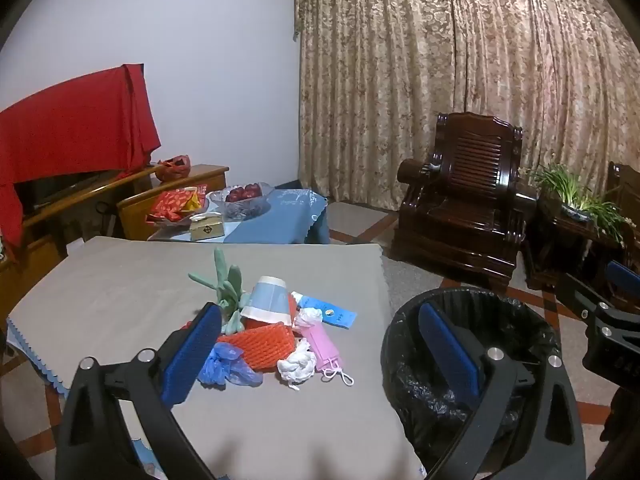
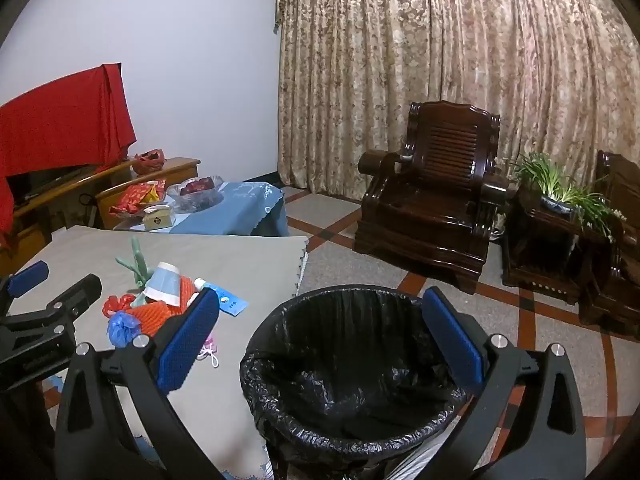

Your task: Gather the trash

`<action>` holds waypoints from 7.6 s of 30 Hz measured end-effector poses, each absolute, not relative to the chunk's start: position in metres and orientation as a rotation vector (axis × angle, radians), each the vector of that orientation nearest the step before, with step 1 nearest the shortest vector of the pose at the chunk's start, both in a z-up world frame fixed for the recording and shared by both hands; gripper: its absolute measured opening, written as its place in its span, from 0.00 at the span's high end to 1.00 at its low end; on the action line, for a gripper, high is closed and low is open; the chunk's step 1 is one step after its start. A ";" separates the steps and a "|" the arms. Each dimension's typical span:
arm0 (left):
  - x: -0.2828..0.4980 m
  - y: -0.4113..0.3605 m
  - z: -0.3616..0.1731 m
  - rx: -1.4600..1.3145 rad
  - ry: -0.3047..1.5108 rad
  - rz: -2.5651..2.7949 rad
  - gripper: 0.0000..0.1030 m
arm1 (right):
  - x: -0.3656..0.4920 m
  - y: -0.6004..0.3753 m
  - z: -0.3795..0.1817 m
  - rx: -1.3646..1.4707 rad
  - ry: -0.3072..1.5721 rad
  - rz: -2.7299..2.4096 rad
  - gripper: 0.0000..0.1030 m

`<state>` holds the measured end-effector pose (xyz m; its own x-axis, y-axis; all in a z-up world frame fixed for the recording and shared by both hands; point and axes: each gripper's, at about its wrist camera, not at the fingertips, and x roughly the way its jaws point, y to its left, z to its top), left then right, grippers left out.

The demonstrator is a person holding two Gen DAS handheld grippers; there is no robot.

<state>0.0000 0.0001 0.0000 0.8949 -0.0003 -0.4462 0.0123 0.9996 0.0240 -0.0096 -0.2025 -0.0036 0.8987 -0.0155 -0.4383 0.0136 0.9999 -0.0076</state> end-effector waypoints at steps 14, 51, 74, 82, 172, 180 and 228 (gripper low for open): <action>0.000 0.000 0.000 0.029 0.469 -0.006 0.06 | -0.007 -0.201 -0.005 -0.005 0.460 -0.016 0.05; 0.003 0.000 -0.006 0.029 0.478 -0.007 0.06 | -0.006 -0.202 -0.009 -0.002 0.472 -0.017 0.05; 0.004 0.000 -0.006 0.030 0.481 -0.007 0.06 | -0.003 -0.204 -0.015 0.001 0.476 -0.017 0.05; 0.001 0.002 -0.014 0.028 0.483 -0.007 0.06 | -0.002 -0.205 -0.018 0.001 0.479 -0.015 0.05; 0.069 0.158 -0.134 -0.130 0.636 0.045 0.91 | 0.112 -0.039 -0.126 -0.108 0.682 0.557 0.58; 0.068 0.108 -0.102 -0.107 0.588 -0.084 0.91 | 0.102 -0.095 -0.097 -0.056 0.621 0.440 0.58; 0.087 0.014 -0.107 0.008 0.590 -0.205 0.08 | 0.088 -0.214 -0.115 0.016 0.640 0.091 0.05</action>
<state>0.0870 0.0143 -0.1073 0.8112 -0.1900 -0.5530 0.1944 0.9796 -0.0514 0.0877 -0.2140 -0.1149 0.7981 0.0893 -0.5958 -0.0797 0.9959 0.0425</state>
